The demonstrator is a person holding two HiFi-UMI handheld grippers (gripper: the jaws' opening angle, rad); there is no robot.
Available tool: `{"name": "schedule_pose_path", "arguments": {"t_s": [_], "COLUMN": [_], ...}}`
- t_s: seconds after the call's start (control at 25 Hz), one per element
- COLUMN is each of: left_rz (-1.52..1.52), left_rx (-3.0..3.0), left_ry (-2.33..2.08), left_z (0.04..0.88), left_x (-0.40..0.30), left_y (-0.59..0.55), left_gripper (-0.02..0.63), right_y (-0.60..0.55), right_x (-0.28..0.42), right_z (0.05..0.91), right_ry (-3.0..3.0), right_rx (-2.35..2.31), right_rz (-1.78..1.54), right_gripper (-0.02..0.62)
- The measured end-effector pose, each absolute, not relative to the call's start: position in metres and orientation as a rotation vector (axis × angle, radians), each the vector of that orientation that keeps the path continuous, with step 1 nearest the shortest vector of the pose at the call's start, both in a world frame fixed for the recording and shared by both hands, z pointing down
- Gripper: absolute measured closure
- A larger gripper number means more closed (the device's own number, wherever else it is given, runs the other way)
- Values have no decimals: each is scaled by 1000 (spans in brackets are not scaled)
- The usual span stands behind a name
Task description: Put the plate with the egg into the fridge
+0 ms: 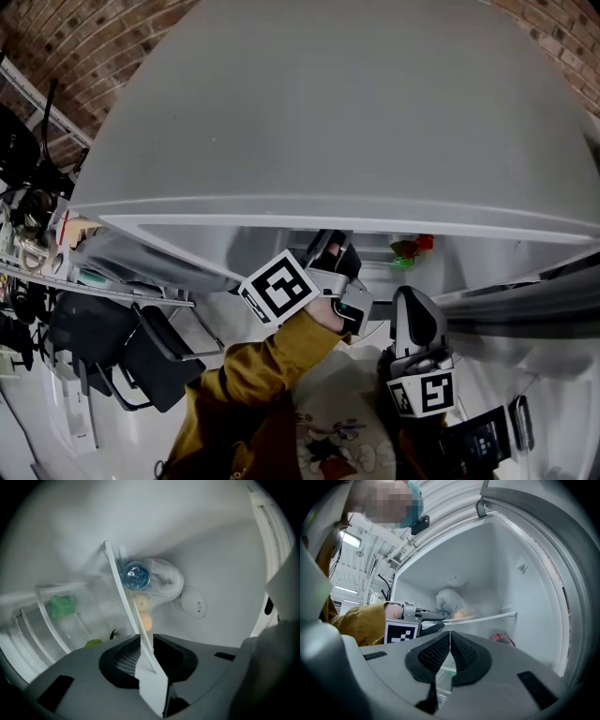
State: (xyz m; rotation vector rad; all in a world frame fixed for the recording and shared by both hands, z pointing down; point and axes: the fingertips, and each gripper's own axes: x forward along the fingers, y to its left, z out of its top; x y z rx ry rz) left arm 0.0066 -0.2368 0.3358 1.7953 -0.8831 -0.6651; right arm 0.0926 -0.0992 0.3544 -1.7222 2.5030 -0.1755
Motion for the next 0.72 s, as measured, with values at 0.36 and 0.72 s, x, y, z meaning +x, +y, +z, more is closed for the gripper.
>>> {"name": "schedule_pose_path", "arguments": {"t_s": [0.36,0.72], "left_rz": [-613,-570], "left_rx": [1939,2150], "left_ry": [-913,-987], "left_z": [340,333], "left_x": [13,7], "left_y": [-213,-184], "left_gripper": [540,588], "right_y": [-99,-97], "right_x": [91,89], "right_z": [354,353], "right_ry": [2503,2509], "right_rx": [-1717,-1706], "right_rz": [-170,-168], "right_gripper": [588,588]}}
